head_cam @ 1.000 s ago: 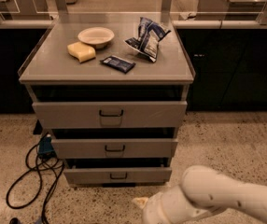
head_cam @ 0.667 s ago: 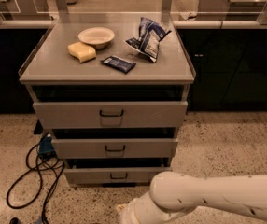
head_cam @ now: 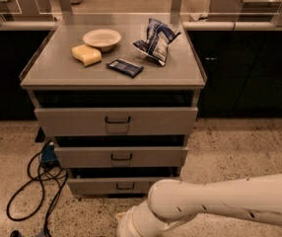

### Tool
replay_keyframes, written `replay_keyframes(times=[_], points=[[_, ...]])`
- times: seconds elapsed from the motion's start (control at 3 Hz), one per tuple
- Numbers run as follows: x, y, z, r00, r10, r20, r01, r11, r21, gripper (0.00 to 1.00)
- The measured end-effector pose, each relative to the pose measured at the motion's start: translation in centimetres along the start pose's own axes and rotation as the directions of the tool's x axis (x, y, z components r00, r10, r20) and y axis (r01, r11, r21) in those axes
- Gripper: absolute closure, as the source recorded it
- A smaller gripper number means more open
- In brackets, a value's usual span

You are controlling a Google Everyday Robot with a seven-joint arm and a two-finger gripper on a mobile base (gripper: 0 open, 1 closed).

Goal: Open bottom drawer

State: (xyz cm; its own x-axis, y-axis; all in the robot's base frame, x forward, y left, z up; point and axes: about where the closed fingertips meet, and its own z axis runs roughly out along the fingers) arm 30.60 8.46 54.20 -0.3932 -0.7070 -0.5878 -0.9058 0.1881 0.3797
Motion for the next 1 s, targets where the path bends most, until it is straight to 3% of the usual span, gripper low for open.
replay_keyframes(times=[0.33, 0.67, 1.0], points=[[1.2, -3.1, -1.1, 0.997, 0.022, 0.075, -0.023, 0.9997, 0.01, 0.0], [5.4, -9.9, -4.2, 0.977, 0.075, 0.2, -0.082, 0.9962, 0.027, 0.0], [7.4, -16.5, -8.1, 0.956, 0.096, 0.279, -0.123, 0.9892, 0.081, 0.0]])
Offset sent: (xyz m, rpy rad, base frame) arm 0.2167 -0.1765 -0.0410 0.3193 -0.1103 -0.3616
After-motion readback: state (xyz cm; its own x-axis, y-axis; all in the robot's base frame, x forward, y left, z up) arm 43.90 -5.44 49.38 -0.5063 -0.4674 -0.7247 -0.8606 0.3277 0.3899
